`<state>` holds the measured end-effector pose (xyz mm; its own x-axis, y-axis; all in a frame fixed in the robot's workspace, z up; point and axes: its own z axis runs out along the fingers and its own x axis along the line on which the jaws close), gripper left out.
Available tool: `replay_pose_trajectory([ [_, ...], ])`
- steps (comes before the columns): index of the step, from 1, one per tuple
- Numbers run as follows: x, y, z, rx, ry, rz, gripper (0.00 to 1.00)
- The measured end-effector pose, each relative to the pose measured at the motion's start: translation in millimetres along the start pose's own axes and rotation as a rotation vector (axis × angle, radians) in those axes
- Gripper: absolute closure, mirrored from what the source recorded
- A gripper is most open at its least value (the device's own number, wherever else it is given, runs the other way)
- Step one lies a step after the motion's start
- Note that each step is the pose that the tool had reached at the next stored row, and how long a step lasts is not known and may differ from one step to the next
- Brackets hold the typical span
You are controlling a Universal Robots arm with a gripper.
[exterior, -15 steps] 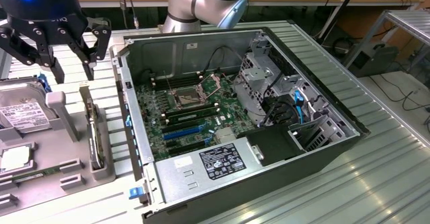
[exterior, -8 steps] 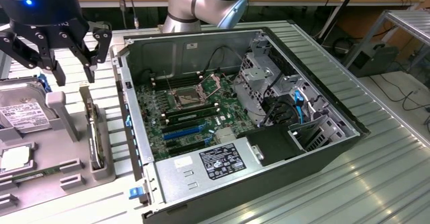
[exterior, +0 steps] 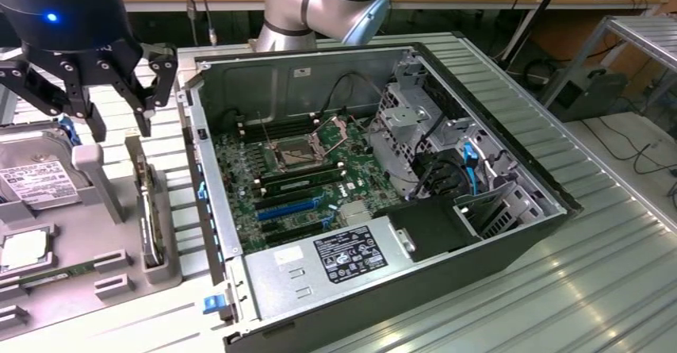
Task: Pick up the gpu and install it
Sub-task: 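Pick up the gpu and move the gpu toward the slot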
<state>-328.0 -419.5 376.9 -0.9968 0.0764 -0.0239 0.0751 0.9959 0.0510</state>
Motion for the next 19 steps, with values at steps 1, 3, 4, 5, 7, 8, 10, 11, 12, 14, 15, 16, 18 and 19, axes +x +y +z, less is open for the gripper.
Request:
replay_pose_trajectory([
  [1,0.0,-0.1,1.8,0.0,0.0,0.0,0.52],
  [3,0.1,-0.3,5.6,-0.0001,-0.0001,0.0,0.52],
  [4,0.2,-0.3,7.0,-0.0001,-0.0001,0.0,0.52],
  [5,0.2,-0.4,8.2,0.0,0.0,0.0,0.52],
  [7,0.3,-0.5,10.7,-0.0001,0.0,0.0,0.52],
  [8,0.3,-0.7,13.0,-0.0001,-0.0001,0.0,0.52],
  [10,0.4,-0.9,18.0,-0.0001,0.0,0.0,0.52],
  [11,0.5,-1.0,20.1,0.0,0.0,0.0,0.52],
  [12,0.5,-1.1,21.5,-0.0001,-0.0001,0.0,0.52],
  [14,0.6,-1.2,24.1,-0.0001,-0.0001,0.0,0.52],
  [15,0.6,-1.3,25.5,-0.0001,0.0,0.0,0.52],
  [16,0.6,-1.4,27.3,-0.0001,-0.0001,0.0,0.52],
  [18,0.7,-1.5,29.9,0.0,0.0,0.0,0.52],
  [19,0.7,-1.6,30.7,0.0,0.0,0.0,0.52],
])
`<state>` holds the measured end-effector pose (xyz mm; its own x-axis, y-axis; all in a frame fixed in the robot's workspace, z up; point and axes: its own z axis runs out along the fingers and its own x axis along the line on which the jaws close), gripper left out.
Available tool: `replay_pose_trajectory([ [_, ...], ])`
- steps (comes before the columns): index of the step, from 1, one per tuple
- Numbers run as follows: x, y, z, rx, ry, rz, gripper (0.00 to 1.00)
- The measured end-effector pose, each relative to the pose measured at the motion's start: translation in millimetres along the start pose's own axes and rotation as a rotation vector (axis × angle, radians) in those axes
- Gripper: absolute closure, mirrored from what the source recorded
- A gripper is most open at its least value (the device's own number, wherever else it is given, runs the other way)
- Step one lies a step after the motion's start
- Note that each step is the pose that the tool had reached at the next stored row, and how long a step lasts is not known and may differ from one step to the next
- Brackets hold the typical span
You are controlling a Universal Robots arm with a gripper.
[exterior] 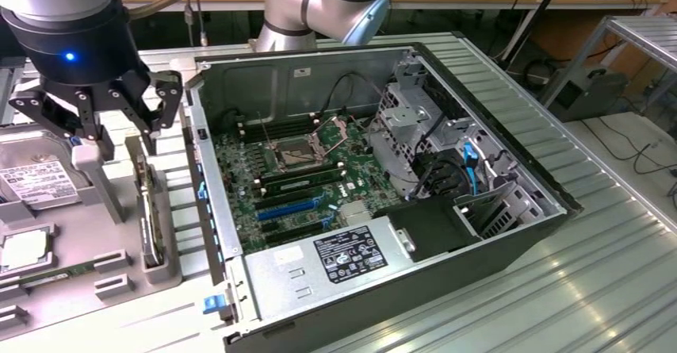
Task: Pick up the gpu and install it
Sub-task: 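Pick up the gpu and move the gpu toward the slot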
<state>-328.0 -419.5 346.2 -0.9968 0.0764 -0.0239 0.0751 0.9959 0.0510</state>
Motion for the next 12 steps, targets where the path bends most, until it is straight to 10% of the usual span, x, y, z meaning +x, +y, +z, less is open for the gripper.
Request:
replay_pose_trajectory([
  [12,0.3,-0.7,12.6,0.0,0.0,0.0,0.52],
])
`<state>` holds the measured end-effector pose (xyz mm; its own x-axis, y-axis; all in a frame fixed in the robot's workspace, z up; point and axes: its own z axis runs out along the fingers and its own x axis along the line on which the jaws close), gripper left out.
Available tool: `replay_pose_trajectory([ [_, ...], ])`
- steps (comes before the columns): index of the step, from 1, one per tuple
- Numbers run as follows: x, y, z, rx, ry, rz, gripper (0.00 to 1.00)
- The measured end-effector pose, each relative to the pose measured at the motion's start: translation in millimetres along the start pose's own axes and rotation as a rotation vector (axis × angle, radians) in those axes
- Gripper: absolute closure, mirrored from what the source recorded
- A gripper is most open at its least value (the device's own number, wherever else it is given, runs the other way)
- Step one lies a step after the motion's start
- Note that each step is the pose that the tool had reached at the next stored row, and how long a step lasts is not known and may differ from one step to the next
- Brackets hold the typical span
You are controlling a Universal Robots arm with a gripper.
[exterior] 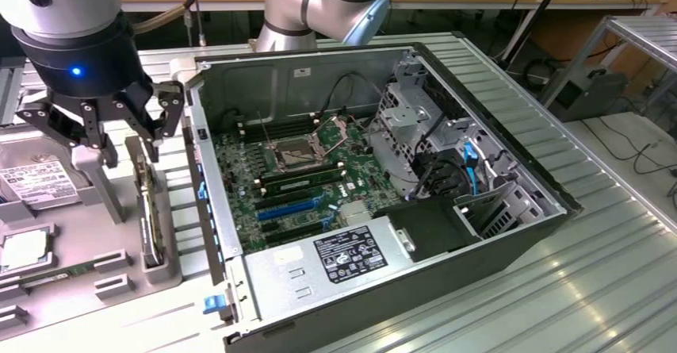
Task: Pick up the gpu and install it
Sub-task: 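Pick up the gpu and move the gpu toward the slot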
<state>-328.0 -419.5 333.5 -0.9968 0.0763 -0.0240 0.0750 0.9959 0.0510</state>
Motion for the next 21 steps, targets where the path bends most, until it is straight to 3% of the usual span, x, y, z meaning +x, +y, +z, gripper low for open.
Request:
replay_pose_trajectory([
  [21,0.3,-3.2,20.3,-0.0002,0.0,0.0,0.52],
])
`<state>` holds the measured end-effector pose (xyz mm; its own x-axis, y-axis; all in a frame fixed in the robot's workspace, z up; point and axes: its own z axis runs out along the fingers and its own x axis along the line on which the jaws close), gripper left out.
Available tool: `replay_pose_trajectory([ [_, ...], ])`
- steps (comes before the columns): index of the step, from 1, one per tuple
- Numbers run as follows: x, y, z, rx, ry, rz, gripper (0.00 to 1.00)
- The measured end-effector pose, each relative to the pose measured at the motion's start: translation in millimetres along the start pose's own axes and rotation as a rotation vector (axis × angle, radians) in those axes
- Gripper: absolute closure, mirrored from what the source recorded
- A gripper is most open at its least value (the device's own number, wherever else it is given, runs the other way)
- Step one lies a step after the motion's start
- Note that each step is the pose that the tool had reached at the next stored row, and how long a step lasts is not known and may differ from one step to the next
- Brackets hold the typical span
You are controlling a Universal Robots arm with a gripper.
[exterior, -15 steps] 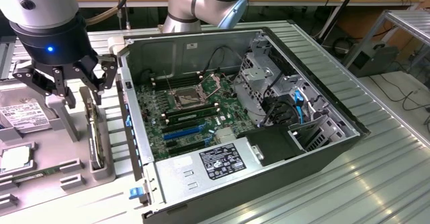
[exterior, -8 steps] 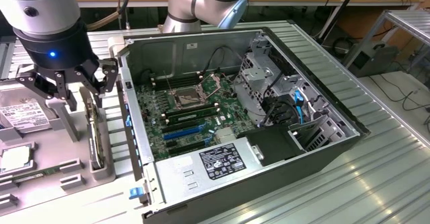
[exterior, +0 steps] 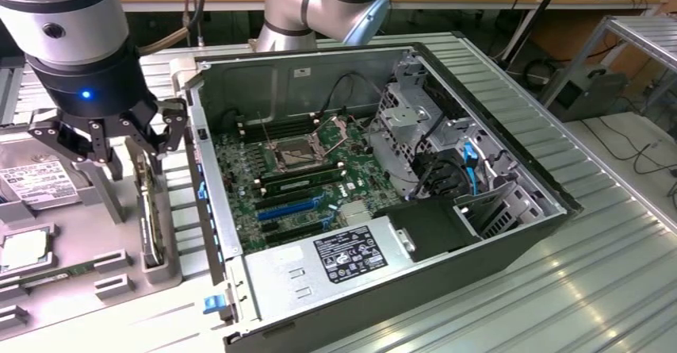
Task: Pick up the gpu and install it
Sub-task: 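Pick up the gpu and move the gpu toward the slot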
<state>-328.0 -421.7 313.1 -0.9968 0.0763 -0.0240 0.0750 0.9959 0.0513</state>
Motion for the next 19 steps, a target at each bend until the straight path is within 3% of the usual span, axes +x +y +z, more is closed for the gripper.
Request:
replay_pose_trajectory([
  [19,-0.2,-4.0,5.4,-0.0003,-0.0002,0.0,0.52],
])
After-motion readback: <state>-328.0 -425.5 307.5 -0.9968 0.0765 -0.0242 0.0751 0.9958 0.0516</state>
